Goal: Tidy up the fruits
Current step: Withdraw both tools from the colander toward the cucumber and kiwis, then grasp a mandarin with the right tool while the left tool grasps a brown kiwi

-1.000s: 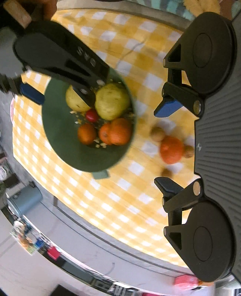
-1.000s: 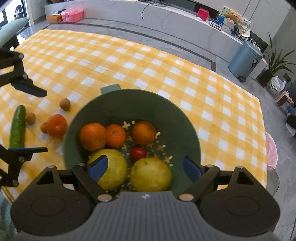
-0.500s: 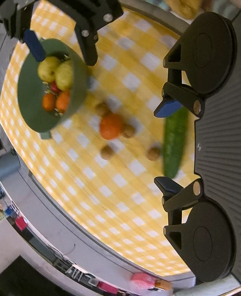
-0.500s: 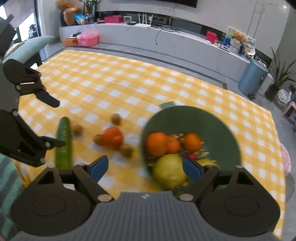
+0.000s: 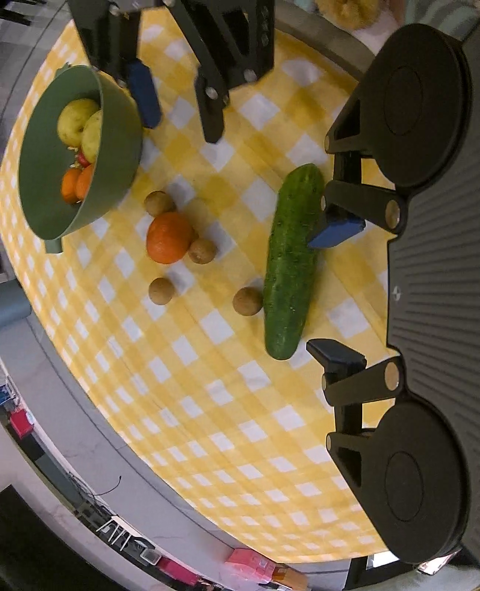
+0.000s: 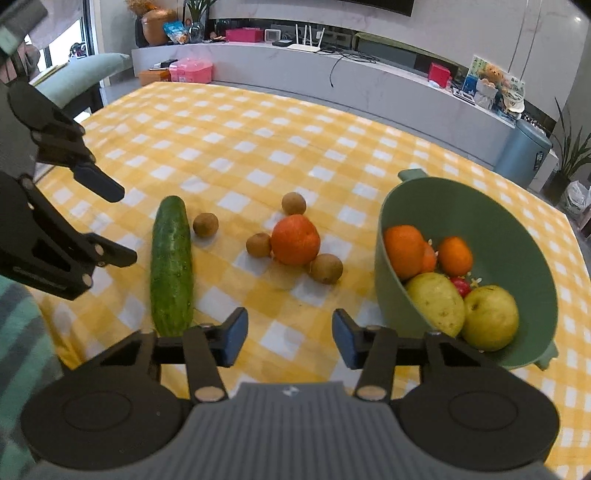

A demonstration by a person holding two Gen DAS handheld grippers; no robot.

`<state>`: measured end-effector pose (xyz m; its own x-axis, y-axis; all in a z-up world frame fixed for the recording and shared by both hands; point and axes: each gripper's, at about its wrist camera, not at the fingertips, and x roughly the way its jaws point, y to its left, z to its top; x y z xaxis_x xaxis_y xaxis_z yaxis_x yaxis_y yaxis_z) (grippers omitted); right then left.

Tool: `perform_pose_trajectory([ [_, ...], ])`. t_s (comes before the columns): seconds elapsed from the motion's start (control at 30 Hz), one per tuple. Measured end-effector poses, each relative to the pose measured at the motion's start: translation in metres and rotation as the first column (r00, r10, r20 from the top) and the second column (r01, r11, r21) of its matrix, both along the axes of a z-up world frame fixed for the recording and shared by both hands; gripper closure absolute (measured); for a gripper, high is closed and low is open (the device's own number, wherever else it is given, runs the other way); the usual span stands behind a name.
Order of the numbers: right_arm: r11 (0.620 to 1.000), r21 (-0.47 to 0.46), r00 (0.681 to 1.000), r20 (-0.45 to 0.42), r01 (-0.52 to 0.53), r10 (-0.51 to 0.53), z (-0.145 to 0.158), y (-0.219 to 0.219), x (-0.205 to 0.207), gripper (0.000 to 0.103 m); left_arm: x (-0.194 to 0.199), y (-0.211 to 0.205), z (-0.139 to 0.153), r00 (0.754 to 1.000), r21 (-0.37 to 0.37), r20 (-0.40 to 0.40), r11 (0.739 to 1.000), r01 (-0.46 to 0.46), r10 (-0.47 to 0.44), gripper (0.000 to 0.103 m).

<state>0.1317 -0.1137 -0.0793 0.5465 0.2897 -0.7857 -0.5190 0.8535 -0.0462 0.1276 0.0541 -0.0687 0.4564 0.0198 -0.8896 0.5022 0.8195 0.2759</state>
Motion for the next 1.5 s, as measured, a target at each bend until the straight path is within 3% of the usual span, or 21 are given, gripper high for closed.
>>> perform_pose_trajectory([
  [0.2,0.998,-0.056,0.999,0.024,-0.035,0.037,-0.01,0.017,0.01,0.069,0.014,0.001,-0.005,1.0,-0.021,0.009,1.0,-0.018,0.018,0.052],
  [0.23,0.997,-0.065,0.999,0.028,-0.043,0.045,-0.011,0.02,0.012,0.069,0.017,0.001,-0.006,1.0,-0.023,0.008,1.0,-0.02,0.02,0.058],
  [0.37,0.99,-0.109,0.995,0.049,-0.085,0.091,-0.013,0.03,0.021,0.07,0.026,0.0,-0.006,1.0,-0.017,0.003,1.0,-0.012,0.012,0.062],
  [0.6,0.965,-0.208,0.982,0.064,-0.16,0.177,-0.021,0.042,0.039,0.065,0.047,0.0,-0.009,0.999,-0.022,-0.032,1.0,-0.016,0.015,0.062],
  [0.87,0.902,-0.321,0.935,0.11,-0.289,0.338,-0.033,0.058,0.043,0.059,0.07,-0.002,-0.021,0.996,0.002,-0.078,0.999,-0.039,0.039,0.062],
  [1.23,0.862,-0.391,0.912,0.115,-0.323,0.394,-0.045,0.067,0.06,0.058,0.082,-0.001,-0.028,0.992,-0.046,-0.097,0.995,-0.086,0.081,0.062],
  [1.5,0.836,-0.427,0.89,0.134,-0.344,0.435,-0.05,0.067,0.059,0.059,0.081,-0.008,-0.033,0.991,-0.046,-0.131,0.998,-0.048,0.041,0.055],
])
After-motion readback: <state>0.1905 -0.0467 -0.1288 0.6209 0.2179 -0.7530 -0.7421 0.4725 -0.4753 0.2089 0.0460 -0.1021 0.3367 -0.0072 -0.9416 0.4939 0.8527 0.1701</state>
